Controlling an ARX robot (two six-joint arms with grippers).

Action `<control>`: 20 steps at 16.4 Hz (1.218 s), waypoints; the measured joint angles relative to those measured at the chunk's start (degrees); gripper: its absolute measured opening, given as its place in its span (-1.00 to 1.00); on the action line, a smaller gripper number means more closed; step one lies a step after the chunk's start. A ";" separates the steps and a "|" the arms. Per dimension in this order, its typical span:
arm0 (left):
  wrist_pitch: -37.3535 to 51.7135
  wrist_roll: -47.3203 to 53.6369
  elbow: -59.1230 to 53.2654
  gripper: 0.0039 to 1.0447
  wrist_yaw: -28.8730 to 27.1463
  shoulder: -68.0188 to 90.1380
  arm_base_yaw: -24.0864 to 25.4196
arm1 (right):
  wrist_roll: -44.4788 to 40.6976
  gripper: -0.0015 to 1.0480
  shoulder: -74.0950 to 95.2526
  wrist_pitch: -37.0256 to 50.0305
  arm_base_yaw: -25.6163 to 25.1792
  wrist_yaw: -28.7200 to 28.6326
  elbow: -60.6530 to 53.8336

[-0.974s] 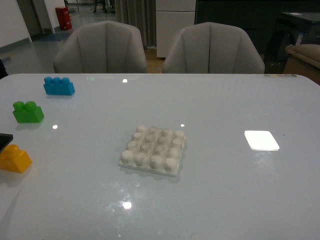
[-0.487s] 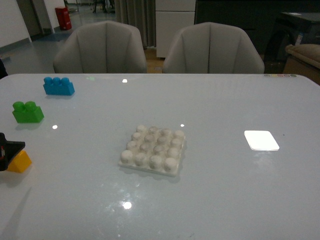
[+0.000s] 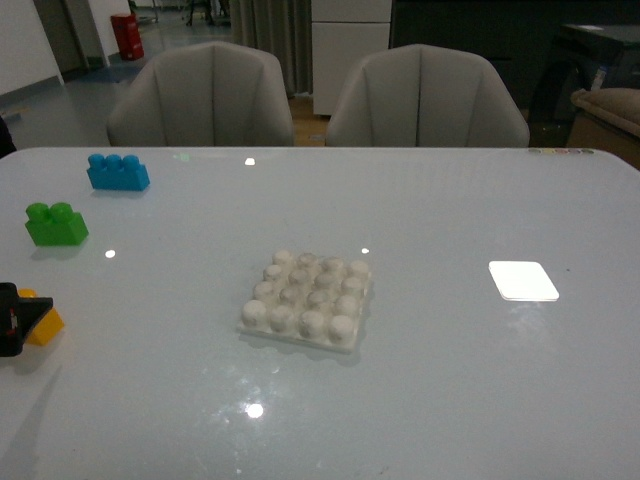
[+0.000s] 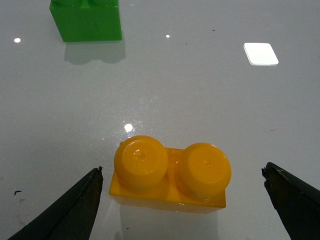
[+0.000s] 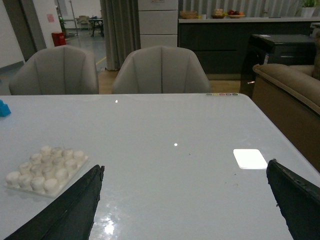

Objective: Insert yellow block into base center

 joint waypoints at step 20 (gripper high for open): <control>1.09 -4.02 -8.13 0.07 -4.55 -16.00 -13.86 | 0.02 0.87 0.00 0.00 0.00 0.00 0.00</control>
